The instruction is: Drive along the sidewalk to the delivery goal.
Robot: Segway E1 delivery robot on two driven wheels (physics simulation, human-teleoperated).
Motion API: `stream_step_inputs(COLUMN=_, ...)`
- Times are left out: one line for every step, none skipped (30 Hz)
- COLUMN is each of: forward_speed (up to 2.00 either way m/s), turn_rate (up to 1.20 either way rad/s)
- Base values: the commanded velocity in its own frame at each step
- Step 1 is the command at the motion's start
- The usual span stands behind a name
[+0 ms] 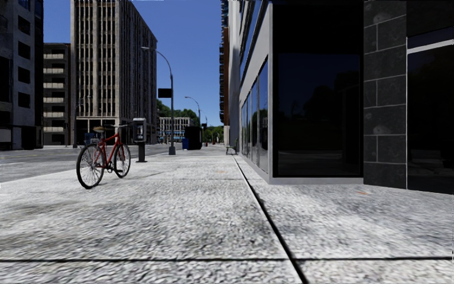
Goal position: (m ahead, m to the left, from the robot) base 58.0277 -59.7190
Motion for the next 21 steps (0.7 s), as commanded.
stream_step_inputs(forward_speed=2.0, turn_rate=0.4)
stream_step_inputs(forward_speed=2.0, turn_rate=0.4)
stream_step_inputs(forward_speed=2.0, turn_rate=0.4)
stream_step_inputs(forward_speed=2.0, turn_rate=0.4)
stream_step_inputs(forward_speed=2.0, turn_rate=0.4)
stream_step_inputs(forward_speed=2.0, turn_rate=0.4)
stream_step_inputs(forward_speed=2.0, turn_rate=0.4)
stream_step_inputs(forward_speed=2.0, turn_rate=0.4)
stream_step_inputs(forward_speed=2.0, turn_rate=0.03)
stream_step_inputs(forward_speed=2.0, turn_rate=0.03)
stream_step_inputs(forward_speed=2.0, turn_rate=0.0)
stream_step_inputs(forward_speed=2.0, turn_rate=0.0)
stream_step_inputs(forward_speed=2.0, turn_rate=0.0)
stream_step_inputs(forward_speed=2.0, turn_rate=0.0)
stream_step_inputs(forward_speed=2.0, turn_rate=0.0)
stream_step_inputs(forward_speed=2.0, turn_rate=0.0)
stream_step_inputs(forward_speed=2.0, turn_rate=0.0)
stream_step_inputs(forward_speed=2.0, turn_rate=0.0)
stream_step_inputs(forward_speed=2.0, turn_rate=0.0)
stream_step_inputs(forward_speed=2.0, turn_rate=0.0)
stream_step_inputs(forward_speed=2.0, turn_rate=0.0)
